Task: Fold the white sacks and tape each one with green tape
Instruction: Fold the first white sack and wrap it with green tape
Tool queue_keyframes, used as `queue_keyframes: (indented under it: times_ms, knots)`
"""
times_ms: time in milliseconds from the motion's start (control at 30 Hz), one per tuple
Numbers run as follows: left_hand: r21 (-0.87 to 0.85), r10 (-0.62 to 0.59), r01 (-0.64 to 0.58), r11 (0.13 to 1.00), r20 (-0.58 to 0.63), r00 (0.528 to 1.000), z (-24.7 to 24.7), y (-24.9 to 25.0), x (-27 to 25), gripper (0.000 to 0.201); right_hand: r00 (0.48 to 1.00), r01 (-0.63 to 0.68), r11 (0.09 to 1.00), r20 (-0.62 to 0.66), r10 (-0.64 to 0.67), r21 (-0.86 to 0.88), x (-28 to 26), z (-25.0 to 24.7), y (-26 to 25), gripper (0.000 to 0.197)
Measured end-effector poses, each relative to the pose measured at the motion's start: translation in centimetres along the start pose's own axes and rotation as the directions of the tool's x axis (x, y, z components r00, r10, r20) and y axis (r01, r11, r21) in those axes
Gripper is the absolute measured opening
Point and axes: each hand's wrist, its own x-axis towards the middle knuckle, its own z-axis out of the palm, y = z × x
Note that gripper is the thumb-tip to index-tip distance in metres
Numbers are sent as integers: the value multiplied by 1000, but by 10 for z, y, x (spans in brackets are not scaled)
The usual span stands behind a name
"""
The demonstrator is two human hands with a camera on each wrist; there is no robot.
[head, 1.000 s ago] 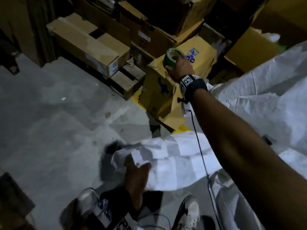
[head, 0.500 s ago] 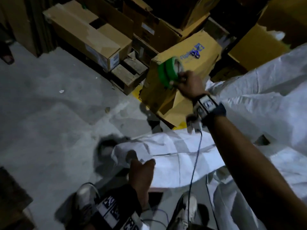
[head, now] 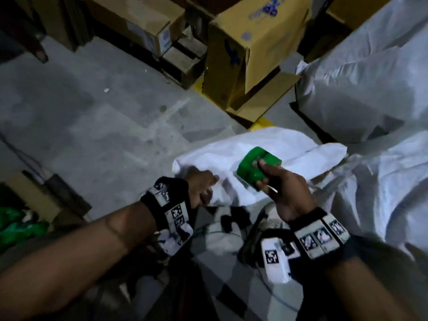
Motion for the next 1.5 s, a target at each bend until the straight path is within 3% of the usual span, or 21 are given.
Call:
queue_keyframes:
  times_ms: [67, 133, 167, 300, 367, 433, 567, 633, 700, 867, 1067, 1133, 1200, 1233, 1267, 1333, 1367, 1400, 1433, 1467, 1500]
  knots:
    - [-7, 46, -46, 999, -3, 999, 1, -1, -7, 12, 999, -51, 987, -8, 53, 153, 7, 1, 12, 32]
    - [17, 73, -72, 997, -65, 995, 4, 1, -3, 52, 998, -60, 967, 0, 62, 246, 11, 4, 24, 21]
    - [-1, 111, -112, 994, -88, 990, 5, 3, 2, 56, 998, -60, 960, 5, 61, 273, 11, 5, 29, 18]
    - [87, 282, -275, 958, -84, 956, 9, 10, 1, 17, 998, -69, 940, 14, 68, 335, 9, 10, 41, 13]
    - [103, 267, -261, 960, -40, 963, 12, 12, -1, 22, 998, -63, 933, -3, 69, 355, 9, 12, 42, 13]
    - [48, 182, -181, 982, -20, 983, 17, 14, -4, 12, 997, -56, 914, -18, 68, 401, 9, 15, 41, 9]
    - [-20, 136, -136, 991, 4, 991, 23, 14, 3, 59, 998, -42, 902, -30, 61, 431, 8, 24, 40, 8]
    - [-54, 137, -136, 989, 26, 990, 22, 15, 1, 54, 999, -31, 900, -11, 40, 435, 8, 27, 41, 14]
    - [-134, 166, -157, 978, 59, 984, 21, 16, -2, 30, 1000, -9, 920, 27, -2, 391, 7, 31, 43, 23]
    - [-87, 247, -246, 965, 4, 969, 18, 14, 3, 29, 994, 41, 951, 89, -71, 306, 0, 39, 50, 34]
    - [-135, 224, -230, 964, -58, 973, 19, 8, 5, 10, 998, 44, 956, 32, -56, 291, -3, 44, 58, 35]
    - [-105, 212, -218, 970, -69, 975, 19, 8, 8, 6, 999, 15, 979, 27, -21, 202, -8, 43, 55, 27]
    - [-31, 238, -242, 970, -91, 967, 19, 6, 13, 11, 1000, -21, 995, 18, 23, -93, -9, 35, 47, 26]
    - [8, 265, -266, 964, -104, 959, 19, 6, 15, 15, 1000, 23, 936, 16, -19, -351, -8, 28, 43, 33]
    - [40, 290, -288, 957, -106, 951, 19, 6, 15, 17, 993, 114, 773, 40, -114, -625, -6, 19, 39, 45]
    - [103, 318, -309, 946, -95, 943, 17, 8, 15, 16, 903, 249, 229, 140, -405, -941, 0, 3, 29, 59]
    - [132, 329, -317, 939, -82, 941, 16, 9, 15, 18, 794, 311, 23, 246, -555, -950, 1, -2, 24, 53]
    - [161, 334, -320, 934, -67, 940, 16, 10, 15, 20, 679, 420, -80, 371, -633, -904, 1, -6, 18, 41]
    - [188, 341, -326, 927, -56, 938, 16, 11, 15, 23, 600, 533, -119, 474, -644, -837, 3, -7, 15, 35]
    - [217, 349, -332, 918, -42, 936, 16, 12, 15, 25, 570, 620, -108, 540, -619, -777, 8, -9, 13, 37]
    - [239, 362, -345, 908, -27, 932, 16, 12, 15, 27, 580, 668, -65, 573, -579, -741, 14, -9, 13, 43]
